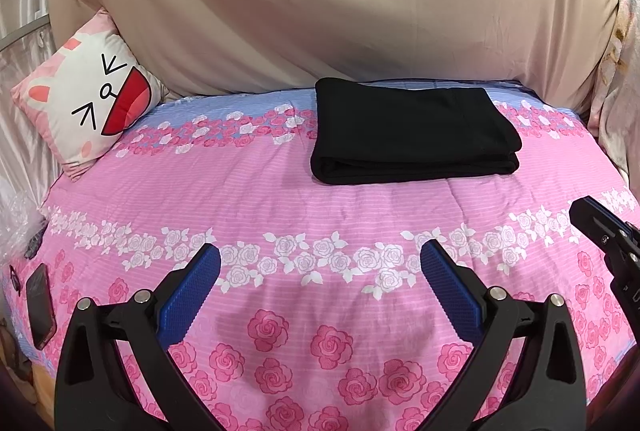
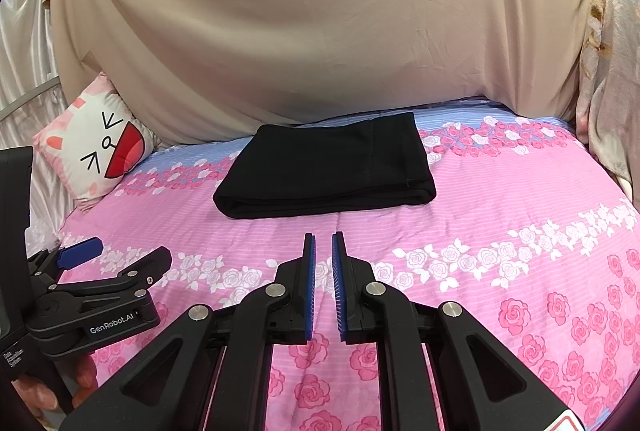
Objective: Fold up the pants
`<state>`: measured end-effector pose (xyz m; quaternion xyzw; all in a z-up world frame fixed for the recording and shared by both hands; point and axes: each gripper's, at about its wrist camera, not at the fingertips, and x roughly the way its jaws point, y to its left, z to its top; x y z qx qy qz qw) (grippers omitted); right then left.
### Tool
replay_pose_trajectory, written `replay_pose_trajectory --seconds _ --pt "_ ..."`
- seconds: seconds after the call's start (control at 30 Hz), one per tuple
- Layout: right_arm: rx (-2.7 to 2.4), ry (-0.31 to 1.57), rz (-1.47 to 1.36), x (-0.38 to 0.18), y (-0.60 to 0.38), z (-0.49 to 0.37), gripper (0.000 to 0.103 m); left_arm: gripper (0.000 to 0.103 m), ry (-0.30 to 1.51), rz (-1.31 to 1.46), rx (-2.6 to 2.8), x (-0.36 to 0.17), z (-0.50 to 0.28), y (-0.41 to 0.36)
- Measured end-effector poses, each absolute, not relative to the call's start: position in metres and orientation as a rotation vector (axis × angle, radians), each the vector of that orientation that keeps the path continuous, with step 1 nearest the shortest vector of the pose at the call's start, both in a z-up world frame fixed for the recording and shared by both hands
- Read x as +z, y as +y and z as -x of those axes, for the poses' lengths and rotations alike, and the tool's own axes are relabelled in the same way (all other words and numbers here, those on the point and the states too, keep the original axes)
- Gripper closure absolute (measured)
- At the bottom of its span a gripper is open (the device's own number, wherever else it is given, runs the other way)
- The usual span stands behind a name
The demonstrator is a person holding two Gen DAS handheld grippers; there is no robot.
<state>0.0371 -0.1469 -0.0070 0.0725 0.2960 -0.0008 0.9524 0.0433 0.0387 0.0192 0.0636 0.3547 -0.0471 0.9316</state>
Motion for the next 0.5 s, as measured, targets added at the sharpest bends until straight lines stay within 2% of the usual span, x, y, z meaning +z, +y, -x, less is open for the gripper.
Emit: replay_pose_trajectory --seconds 0.5 --pt "-0.001 0.603 -0.149 -0.0083 -0.1465 -0.0363 0.093 0.005 0.729 -0.132 -0.098 0.0179 -0.044 0.0368"
